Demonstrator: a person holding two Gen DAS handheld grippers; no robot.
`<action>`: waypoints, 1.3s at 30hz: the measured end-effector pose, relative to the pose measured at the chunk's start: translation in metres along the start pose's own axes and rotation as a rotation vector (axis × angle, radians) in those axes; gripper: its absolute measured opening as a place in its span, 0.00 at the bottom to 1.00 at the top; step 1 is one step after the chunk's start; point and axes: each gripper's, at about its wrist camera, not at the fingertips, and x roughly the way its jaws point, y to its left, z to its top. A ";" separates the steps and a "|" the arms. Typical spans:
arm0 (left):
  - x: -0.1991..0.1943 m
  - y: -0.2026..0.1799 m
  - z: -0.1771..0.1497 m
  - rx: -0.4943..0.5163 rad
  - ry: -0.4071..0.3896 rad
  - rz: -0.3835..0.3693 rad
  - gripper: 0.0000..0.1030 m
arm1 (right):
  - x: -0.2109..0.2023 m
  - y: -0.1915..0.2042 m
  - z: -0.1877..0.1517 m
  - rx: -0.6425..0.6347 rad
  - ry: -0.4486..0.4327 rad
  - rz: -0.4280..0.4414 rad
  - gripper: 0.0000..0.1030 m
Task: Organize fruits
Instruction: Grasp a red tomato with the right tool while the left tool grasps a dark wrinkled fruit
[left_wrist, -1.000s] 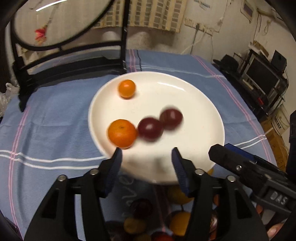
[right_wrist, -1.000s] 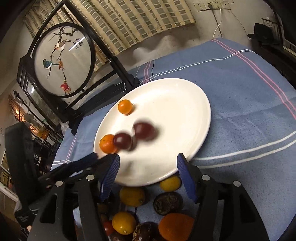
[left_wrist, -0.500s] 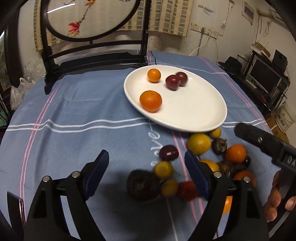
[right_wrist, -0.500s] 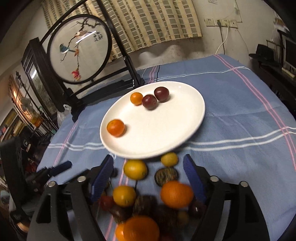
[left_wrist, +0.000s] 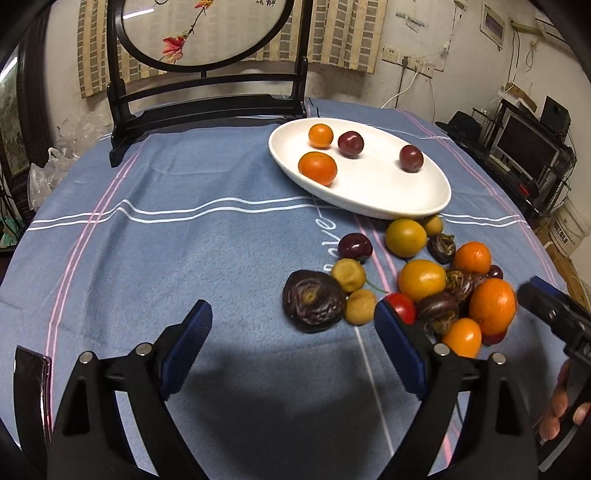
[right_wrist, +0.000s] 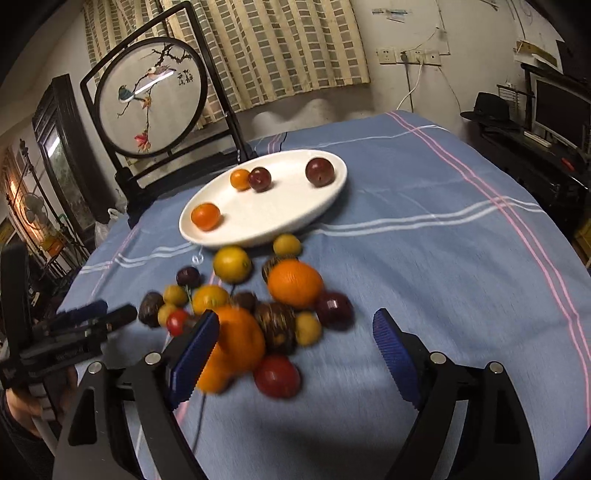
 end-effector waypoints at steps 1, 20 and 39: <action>0.000 0.000 0.000 0.002 0.001 0.002 0.85 | -0.004 0.003 -0.004 -0.031 -0.001 -0.012 0.84; 0.004 0.002 -0.001 0.024 0.010 -0.002 0.89 | 0.036 0.031 -0.018 -0.266 0.216 -0.072 0.28; 0.022 -0.008 -0.009 0.196 0.029 0.089 0.88 | 0.016 -0.004 -0.013 -0.075 0.152 0.054 0.28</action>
